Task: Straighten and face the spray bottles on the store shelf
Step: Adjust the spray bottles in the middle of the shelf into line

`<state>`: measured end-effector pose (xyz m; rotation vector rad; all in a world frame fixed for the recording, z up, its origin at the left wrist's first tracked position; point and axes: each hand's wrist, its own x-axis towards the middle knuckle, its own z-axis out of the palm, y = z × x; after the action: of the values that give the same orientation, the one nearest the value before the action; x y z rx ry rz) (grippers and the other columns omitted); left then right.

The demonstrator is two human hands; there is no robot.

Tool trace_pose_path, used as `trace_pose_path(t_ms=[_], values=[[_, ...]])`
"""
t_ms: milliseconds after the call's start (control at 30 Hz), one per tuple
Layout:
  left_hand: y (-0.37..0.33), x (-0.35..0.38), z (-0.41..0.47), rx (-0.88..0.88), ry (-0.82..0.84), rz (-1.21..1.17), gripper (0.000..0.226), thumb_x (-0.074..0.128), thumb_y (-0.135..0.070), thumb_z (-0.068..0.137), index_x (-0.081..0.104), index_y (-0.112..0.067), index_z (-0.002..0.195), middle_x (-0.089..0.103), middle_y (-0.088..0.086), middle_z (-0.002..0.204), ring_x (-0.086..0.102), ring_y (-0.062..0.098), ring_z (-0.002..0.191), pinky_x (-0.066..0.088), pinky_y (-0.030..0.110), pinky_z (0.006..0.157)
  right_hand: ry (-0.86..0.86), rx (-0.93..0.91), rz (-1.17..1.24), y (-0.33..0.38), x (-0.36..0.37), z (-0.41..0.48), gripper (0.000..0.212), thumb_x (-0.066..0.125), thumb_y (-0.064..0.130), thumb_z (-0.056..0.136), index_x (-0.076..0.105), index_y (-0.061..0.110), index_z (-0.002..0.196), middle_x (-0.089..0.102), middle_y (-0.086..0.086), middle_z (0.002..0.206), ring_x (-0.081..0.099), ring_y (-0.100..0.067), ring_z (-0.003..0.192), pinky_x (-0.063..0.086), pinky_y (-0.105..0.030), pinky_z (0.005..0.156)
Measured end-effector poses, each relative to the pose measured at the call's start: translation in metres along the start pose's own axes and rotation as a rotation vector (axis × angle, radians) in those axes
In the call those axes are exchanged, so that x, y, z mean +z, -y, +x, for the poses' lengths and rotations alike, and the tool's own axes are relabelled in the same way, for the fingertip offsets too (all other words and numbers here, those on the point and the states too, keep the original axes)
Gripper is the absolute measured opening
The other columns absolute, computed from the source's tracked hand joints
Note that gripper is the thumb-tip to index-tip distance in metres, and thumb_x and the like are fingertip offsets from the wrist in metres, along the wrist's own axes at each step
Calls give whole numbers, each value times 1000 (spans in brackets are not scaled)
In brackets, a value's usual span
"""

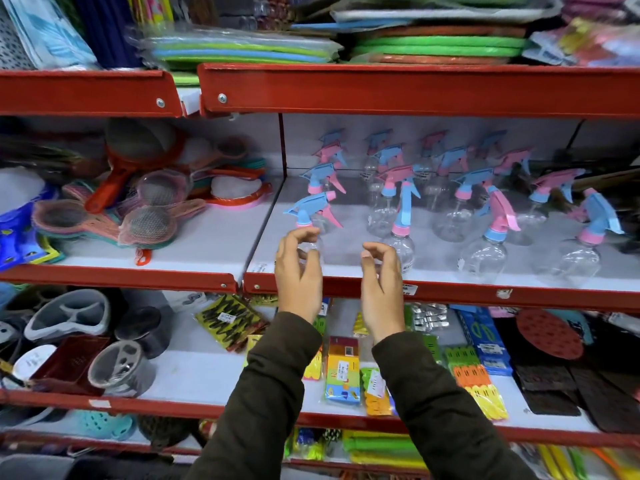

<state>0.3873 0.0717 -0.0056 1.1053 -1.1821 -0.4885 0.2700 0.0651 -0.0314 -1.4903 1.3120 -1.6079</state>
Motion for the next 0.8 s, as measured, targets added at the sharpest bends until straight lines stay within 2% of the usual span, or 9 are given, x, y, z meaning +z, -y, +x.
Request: trace_pose_path(t_ms=[133, 200, 233, 267, 333, 400, 533, 700, 800], values=[[-10, 44, -19, -35, 191, 29, 37, 45, -7, 84, 60, -18, 117, 59, 4, 122, 53, -6, 104, 38, 2, 82, -130, -15, 24, -9, -39, 5, 16, 49, 20, 100, 55, 16, 113, 51, -4, 119, 49, 12, 99, 36, -3, 86], [-13, 65, -24, -116, 247, 42, 37, 45, -7, 91, 56, -17, 125, 52, 5, 130, 49, -19, 98, 32, -6, 81, -146, 49, 30, -13, -56, 16, 19, 48, 21, 100, 56, 18, 117, 49, -5, 125, 50, -6, 108, 37, -16, 95], [-14, 74, -24, -171, 263, 60, 37, 45, -9, 94, 54, -17, 129, 49, 6, 133, 48, -19, 95, 30, -7, 80, -136, 78, 21, -14, -62, 23, 22, 47, 22, 100, 56, 18, 120, 48, -4, 127, 49, -12, 113, 35, -21, 97], [-14, 81, -22, -226, 276, 91, 37, 44, -14, 96, 51, -17, 132, 46, 8, 135, 48, -13, 96, 30, -4, 83, -113, 104, 8, -16, -66, 31, 25, 46, 23, 101, 56, 18, 123, 47, -3, 129, 48, -14, 117, 33, -23, 99], [-15, 94, -20, -313, 296, 157, 39, 41, -22, 98, 48, -16, 136, 44, 12, 137, 49, 9, 110, 29, 11, 95, -32, 158, -21, -17, -72, 45, 32, 42, 23, 102, 54, 16, 131, 48, -4, 136, 45, -14, 123, 32, -24, 103], [-16, 104, -18, -359, 295, 197, 40, 40, -24, 99, 45, -14, 137, 43, 15, 139, 46, 23, 124, 28, 20, 102, 57, 201, -48, -17, -73, 57, 38, 38, 23, 103, 53, 12, 136, 52, -9, 142, 48, -20, 129, 35, -31, 112], [-13, 114, -12, -407, 266, 189, 42, 36, -22, 99, 43, -13, 139, 38, 15, 143, 45, 27, 130, 25, 19, 98, 122, 231, -43, -16, -77, 61, 39, 38, 24, 103, 54, 12, 137, 57, -9, 143, 51, -24, 132, 37, -39, 117], [-12, 120, -6, -426, 281, 204, 43, 34, -27, 99, 43, -15, 140, 39, 14, 145, 41, 28, 135, 26, 28, 111, 131, 200, -67, -23, -87, 51, 39, 42, 23, 101, 53, 17, 138, 51, -10, 143, 48, -12, 118, 33, -24, 104], [-12, 122, -2, -399, 287, 230, 42, 33, -29, 100, 47, -13, 136, 46, 16, 142, 43, 30, 132, 28, 31, 111, 157, 206, -85, -24, -90, 47, 40, 44, 29, 101, 51, 21, 139, 46, -9, 141, 50, -18, 123, 31, -24, 102]])
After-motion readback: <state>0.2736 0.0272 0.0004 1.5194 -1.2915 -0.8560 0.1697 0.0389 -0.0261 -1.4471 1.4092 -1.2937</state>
